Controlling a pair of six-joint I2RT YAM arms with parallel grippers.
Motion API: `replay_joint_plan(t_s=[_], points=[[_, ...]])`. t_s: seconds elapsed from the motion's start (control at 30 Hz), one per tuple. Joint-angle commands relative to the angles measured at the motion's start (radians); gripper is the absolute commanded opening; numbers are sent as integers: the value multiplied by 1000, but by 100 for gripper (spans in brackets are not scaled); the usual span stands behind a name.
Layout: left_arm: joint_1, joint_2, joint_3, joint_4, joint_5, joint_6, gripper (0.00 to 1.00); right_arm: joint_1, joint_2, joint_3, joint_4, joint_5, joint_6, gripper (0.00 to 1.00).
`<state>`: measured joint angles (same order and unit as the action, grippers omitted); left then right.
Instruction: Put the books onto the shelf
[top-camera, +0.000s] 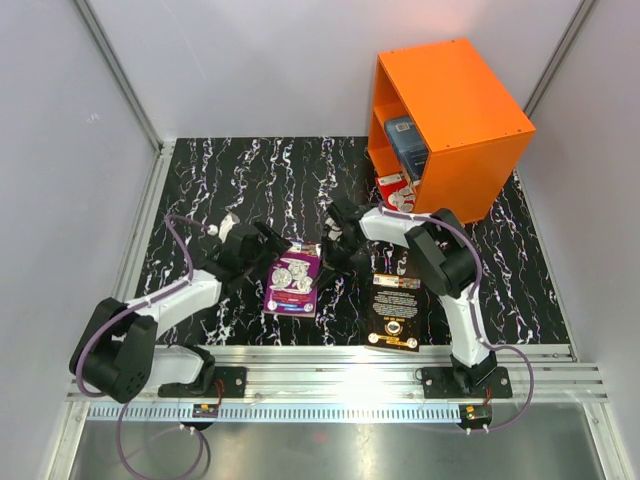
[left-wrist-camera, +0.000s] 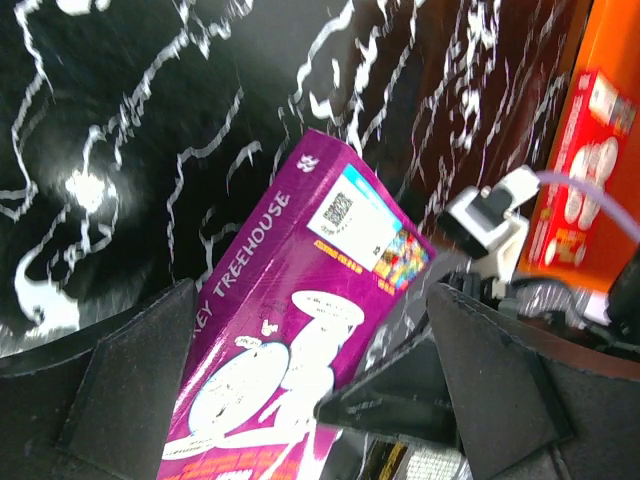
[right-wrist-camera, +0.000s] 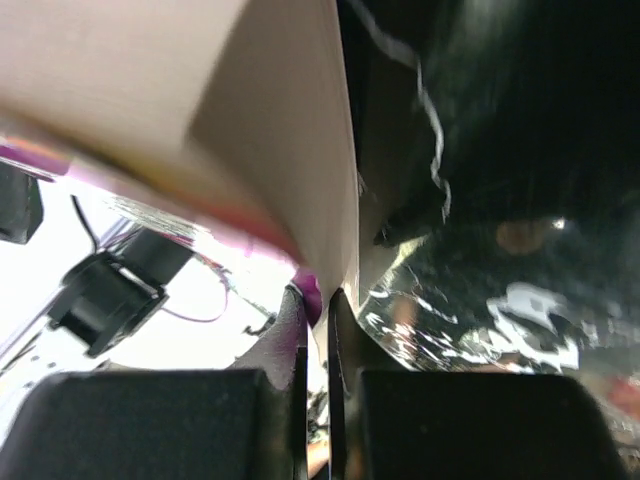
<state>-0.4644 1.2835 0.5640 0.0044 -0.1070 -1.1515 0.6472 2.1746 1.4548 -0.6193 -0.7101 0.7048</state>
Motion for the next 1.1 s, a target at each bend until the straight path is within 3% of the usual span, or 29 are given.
replay_joint_plan(t_s=[0.0, 0.1, 0.23, 0.43, 0.53, 0.7, 0.93, 1.07], points=[[-60, -39, -12, -43, 266, -2, 99, 43, -122, -28, 171, 175, 15, 0], [-43, -32, -96, 40, 302, -5, 99, 43, -212, -22, 153, 185, 12, 0], [-25, 74, -217, 309, 427, -94, 99, 43, -274, -31, 156, 204, 16, 0], [-36, 282, -277, 922, 582, -221, 99, 43, -269, -88, 180, 202, 13, 0], [-39, 396, -259, 1055, 621, -275, 99, 40, -297, -112, 194, 199, 19, 0], [-39, 413, -263, 1017, 583, -254, 99, 8, -404, -99, 138, 199, 7, 0], [-40, 346, -148, 660, 612, -65, 99, -44, -541, -19, -6, 231, -53, 0], [-42, 396, -119, 802, 705, -91, 99, -76, -565, -7, -48, 236, -79, 0]])
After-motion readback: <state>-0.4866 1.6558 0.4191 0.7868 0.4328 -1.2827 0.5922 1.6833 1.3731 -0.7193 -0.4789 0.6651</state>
